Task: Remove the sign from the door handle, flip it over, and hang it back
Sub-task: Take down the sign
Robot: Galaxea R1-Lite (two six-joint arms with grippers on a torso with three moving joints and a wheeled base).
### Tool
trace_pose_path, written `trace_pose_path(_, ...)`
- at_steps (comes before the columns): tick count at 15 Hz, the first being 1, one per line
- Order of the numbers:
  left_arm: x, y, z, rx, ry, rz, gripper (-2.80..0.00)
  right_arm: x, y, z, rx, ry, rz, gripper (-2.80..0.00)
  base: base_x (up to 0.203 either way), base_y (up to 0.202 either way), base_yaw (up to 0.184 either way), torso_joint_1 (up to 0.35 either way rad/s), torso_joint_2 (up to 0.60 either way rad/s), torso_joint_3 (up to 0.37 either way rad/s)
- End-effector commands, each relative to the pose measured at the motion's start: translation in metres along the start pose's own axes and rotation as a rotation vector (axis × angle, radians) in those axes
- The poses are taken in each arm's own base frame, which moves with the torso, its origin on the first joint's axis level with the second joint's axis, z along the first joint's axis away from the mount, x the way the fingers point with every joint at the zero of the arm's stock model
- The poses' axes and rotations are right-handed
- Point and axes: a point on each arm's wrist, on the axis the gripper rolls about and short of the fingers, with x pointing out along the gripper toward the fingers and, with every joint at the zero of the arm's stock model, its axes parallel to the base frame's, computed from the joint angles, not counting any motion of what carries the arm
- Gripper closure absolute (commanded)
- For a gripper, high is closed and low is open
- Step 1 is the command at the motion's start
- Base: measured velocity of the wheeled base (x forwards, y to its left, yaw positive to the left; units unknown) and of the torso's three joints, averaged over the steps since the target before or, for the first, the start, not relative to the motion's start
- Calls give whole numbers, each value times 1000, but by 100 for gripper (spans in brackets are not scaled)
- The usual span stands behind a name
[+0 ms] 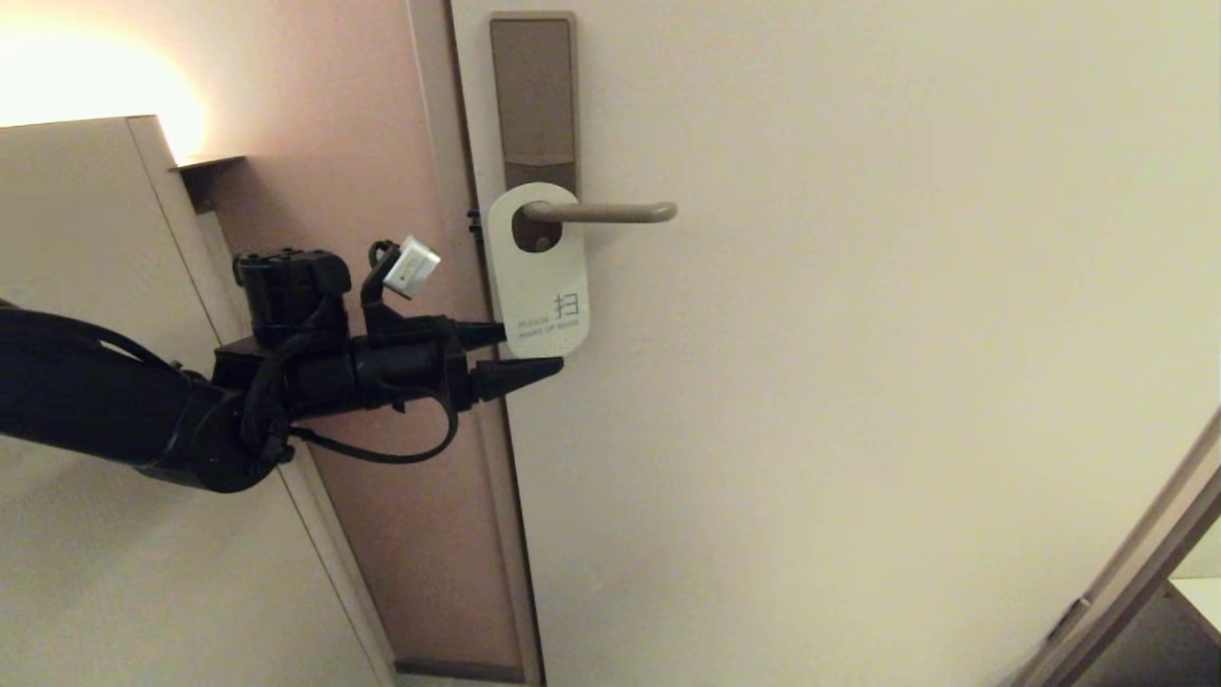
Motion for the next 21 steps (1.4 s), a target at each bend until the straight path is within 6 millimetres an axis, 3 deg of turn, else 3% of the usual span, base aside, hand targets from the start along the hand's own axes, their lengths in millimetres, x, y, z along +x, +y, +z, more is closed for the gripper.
trace_pose_path(1, 4, 0, -1, 2, -1, -19, -280, 0, 0, 0, -1, 1, 0, 0, 0, 0, 0, 0, 0, 0)
trace_pose_path(21, 18, -6, 7, 40, -18, -60, -280, 0, 0, 0, 0, 1, 0, 0, 0, 0, 0, 0, 0, 0)
